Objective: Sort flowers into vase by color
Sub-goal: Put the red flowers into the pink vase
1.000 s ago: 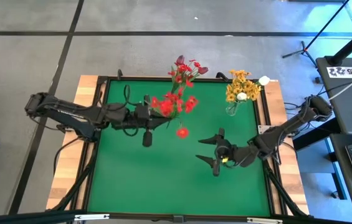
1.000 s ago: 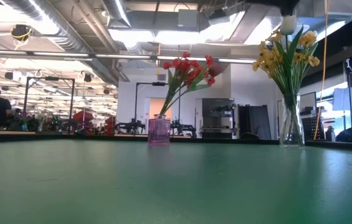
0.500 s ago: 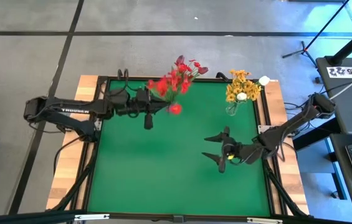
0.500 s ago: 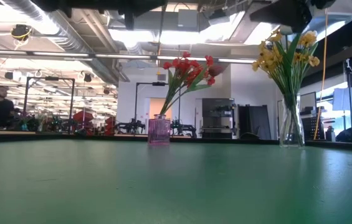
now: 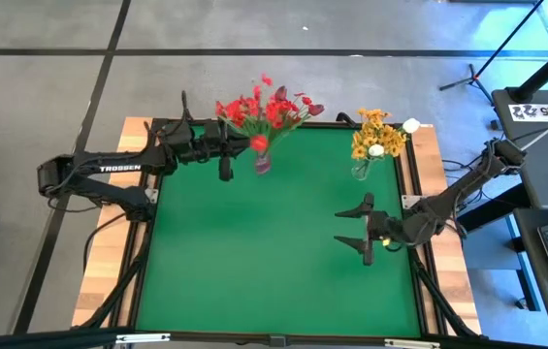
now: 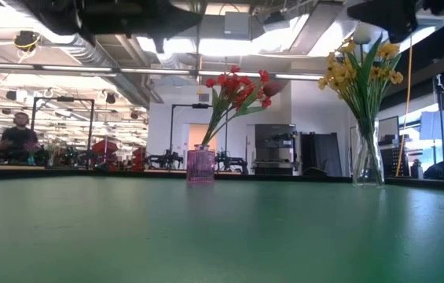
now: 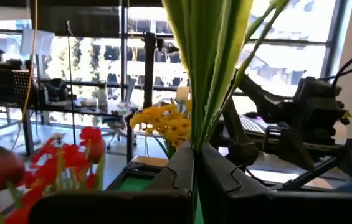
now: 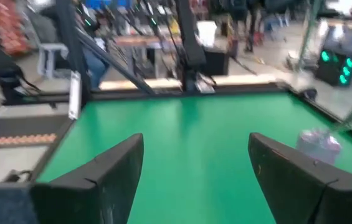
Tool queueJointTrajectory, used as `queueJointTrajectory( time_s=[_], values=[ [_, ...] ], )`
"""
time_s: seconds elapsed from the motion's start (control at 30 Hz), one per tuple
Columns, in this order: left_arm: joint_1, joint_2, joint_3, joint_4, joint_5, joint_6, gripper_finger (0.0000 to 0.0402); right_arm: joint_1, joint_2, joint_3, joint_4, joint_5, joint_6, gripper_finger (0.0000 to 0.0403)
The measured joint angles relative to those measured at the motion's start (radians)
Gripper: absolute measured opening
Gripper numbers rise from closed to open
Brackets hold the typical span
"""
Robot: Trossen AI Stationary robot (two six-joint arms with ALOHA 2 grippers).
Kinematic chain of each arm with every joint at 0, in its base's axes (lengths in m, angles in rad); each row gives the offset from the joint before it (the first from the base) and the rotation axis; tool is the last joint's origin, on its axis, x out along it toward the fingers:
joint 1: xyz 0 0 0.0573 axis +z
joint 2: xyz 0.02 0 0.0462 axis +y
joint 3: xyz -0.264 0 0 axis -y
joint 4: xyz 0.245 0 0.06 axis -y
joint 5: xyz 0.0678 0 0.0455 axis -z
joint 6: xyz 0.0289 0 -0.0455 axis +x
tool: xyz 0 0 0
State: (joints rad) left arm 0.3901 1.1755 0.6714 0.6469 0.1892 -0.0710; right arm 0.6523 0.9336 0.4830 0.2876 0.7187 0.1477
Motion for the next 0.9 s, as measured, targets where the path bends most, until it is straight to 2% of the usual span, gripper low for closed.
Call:
queueJointTrajectory(
  time_s=[0.13,0.27,0.43,0.53,0.67,0.77,0.9],
  values=[
    [0.046,0.003,-0.047,0.058,0.044,-0.048,0.0000,0.038,-0.069,-0.091,0.131,0.017,-0.082,0.0288],
    [0.050,0.017,-0.075,0.077,0.046,-0.054,0.0000,0.011,-0.148,-0.163,0.238,0.014,-0.164,0.0288],
    [0.050,0.031,-0.078,0.091,0.047,-0.051,0.0000,-0.094,-0.234,-0.180,0.207,-0.143,-0.181,0.0288],
    [0.050,0.031,-0.078,0.110,0.046,-0.050,0.0000,-0.138,-0.294,-0.180,0.118,-0.188,-0.186,0.0288],
    [0.059,0.031,-0.078,0.106,0.055,-0.050,0.0000,-0.150,-0.421,-0.180,-0.060,-0.160,-0.145,0.0273],
    [0.074,0.031,-0.078,0.106,0.068,-0.050,0.0000,-0.149,-0.508,-0.180,-0.171,-0.131,-0.101,0.0242],
    [0.091,0.031,-0.078,0.112,0.073,-0.050,0.0000,-0.149,-0.608,-0.180,-0.259,-0.155,-0.069,0.0191]
  ],
)
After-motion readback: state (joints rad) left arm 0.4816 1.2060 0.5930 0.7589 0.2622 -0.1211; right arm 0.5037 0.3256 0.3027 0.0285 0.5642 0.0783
